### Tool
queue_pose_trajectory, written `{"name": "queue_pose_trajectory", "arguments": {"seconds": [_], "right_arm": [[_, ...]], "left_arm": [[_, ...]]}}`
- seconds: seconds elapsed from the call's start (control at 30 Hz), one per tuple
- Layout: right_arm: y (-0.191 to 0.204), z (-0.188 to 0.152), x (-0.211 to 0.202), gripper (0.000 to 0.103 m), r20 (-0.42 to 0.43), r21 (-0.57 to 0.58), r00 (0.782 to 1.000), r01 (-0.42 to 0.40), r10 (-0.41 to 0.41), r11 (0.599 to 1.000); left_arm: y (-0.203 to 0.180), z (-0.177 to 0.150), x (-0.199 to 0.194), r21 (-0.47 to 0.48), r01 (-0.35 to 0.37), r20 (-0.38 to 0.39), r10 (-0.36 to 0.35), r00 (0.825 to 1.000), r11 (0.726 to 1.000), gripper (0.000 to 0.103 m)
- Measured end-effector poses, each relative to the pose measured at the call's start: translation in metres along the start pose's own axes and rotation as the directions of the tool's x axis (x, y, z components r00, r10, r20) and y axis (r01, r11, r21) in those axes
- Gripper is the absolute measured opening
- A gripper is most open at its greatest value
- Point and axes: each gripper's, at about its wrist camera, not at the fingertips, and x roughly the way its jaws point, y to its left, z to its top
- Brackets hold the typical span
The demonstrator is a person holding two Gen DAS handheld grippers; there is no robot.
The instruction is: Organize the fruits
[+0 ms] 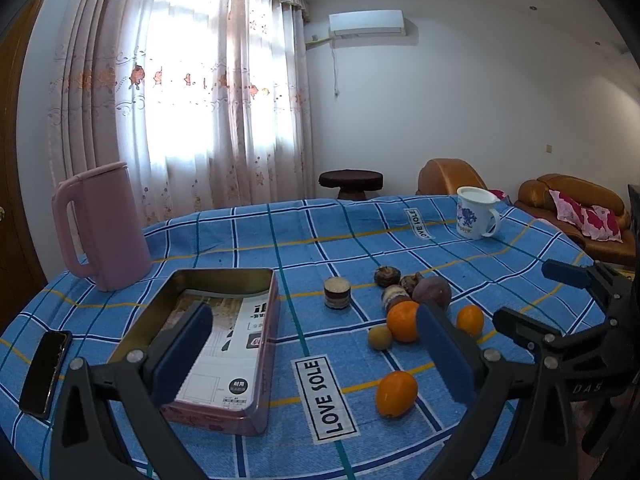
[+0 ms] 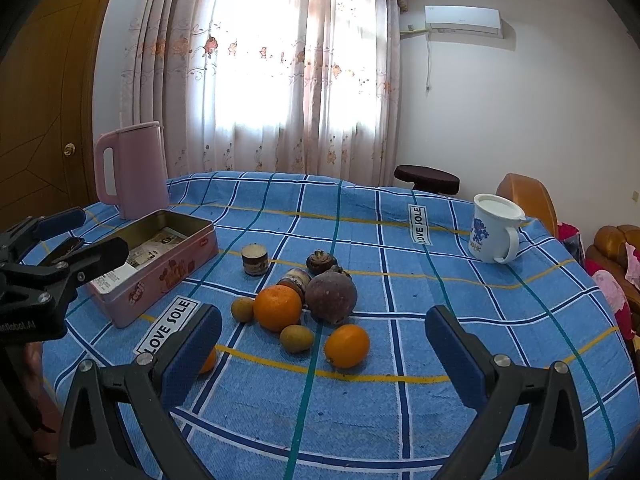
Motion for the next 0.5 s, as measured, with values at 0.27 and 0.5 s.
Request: {"name": "queue_pose_trajectory", "arguments": {"seconds": [0.27,0.5], "right_arm": [[0.0002,-0.002,-0.0003,0.102,-0.001,0.005,1.0,-0.001,0.001,1.0],[-0.0013,-0.0036,0.0001,0.102,-0.004,0.009,1.0,-0.003,0.003,1.0]], "left_arm": [[0.0003,0.0003,0.0001,0.0,0.0,-0.001,0.0,1.0,1.0,0.103],[0.0018,-0.0005,-0.0012,0.002,0.0,-0.004,0.0,1.0,1.0,0.103]]}}
